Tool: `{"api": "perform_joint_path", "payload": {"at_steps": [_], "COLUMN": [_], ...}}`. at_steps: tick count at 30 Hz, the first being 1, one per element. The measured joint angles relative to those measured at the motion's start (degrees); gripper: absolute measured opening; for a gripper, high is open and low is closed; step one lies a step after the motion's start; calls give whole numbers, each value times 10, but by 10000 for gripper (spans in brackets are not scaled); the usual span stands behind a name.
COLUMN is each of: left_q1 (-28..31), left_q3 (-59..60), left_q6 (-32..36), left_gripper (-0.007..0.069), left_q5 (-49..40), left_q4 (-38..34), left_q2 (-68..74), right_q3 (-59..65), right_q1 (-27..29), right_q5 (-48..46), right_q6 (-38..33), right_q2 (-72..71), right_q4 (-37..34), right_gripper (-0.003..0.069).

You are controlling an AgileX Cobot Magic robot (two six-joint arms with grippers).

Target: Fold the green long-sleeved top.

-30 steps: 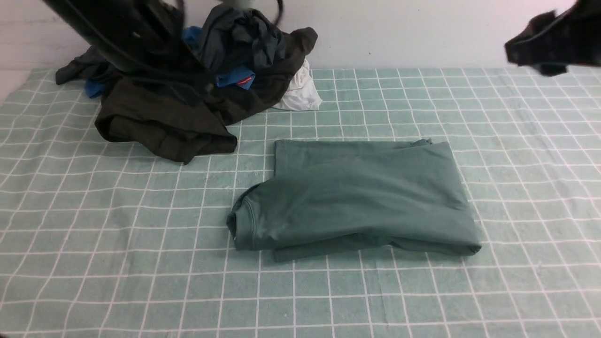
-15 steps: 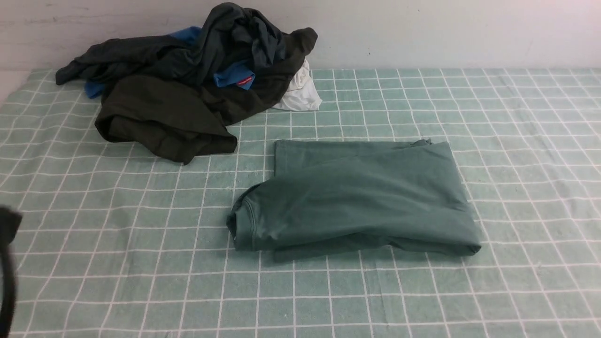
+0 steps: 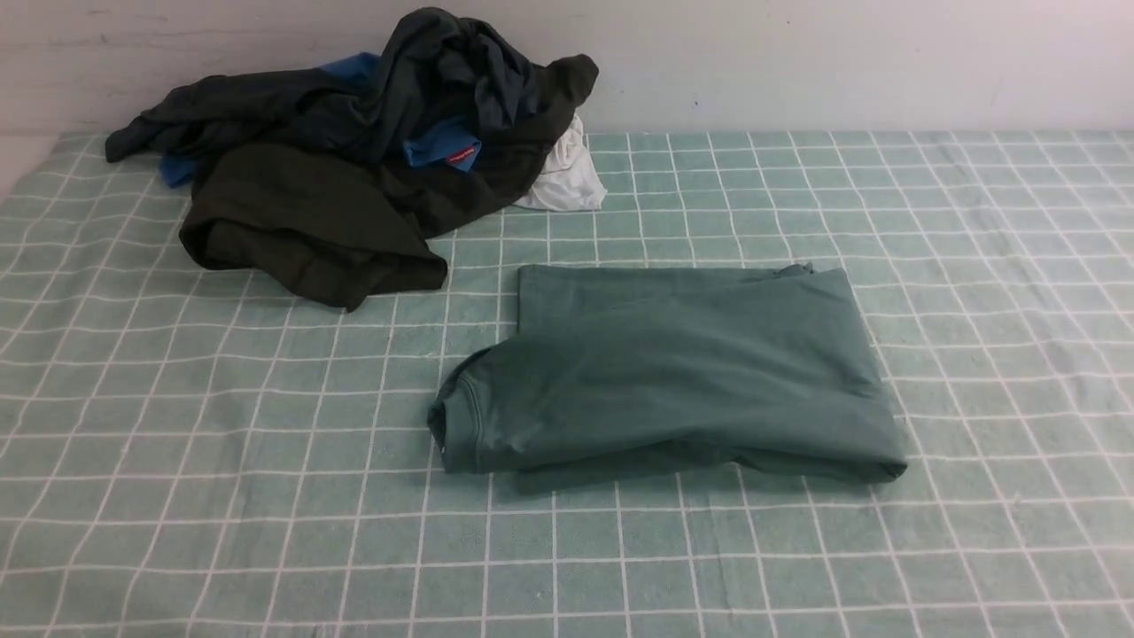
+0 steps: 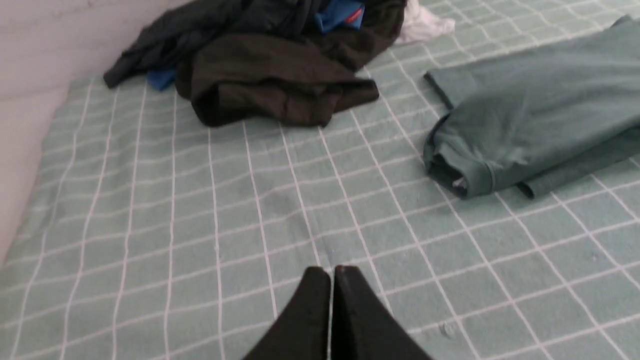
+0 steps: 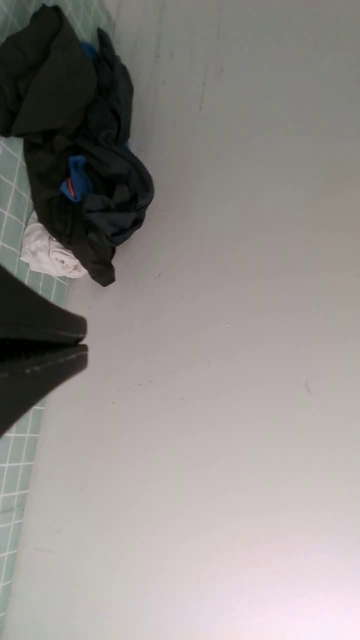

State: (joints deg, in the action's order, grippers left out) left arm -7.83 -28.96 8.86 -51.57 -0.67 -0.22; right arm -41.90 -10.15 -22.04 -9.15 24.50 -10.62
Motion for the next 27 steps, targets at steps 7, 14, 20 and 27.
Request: {"api": "perform_joint_path", "payload": {"at_steps": [7, 14, 20, 27], "left_q1": [0, 0, 0, 0], "left_q3": [0, 0, 0, 0], "left_q6": [12, 12, 12, 12], "left_gripper": [-3, -3, -3, -3], "left_q5": [23, 22, 22, 22], "left_q4": [-4, -4, -4, -4], "left_q2": [1, 1, 1, 1], "right_q3": [3, 4, 4, 4], "right_q1": [0, 0, 0, 0], "right_q5": [-41, -82, -112, -141], "right_q6": [2, 3, 3, 3], "right_q2": [-10, -19, -19, -19], "right_q4": [-3, -4, -4, -4], "right_gripper": [-13, -13, -13, -13]}}
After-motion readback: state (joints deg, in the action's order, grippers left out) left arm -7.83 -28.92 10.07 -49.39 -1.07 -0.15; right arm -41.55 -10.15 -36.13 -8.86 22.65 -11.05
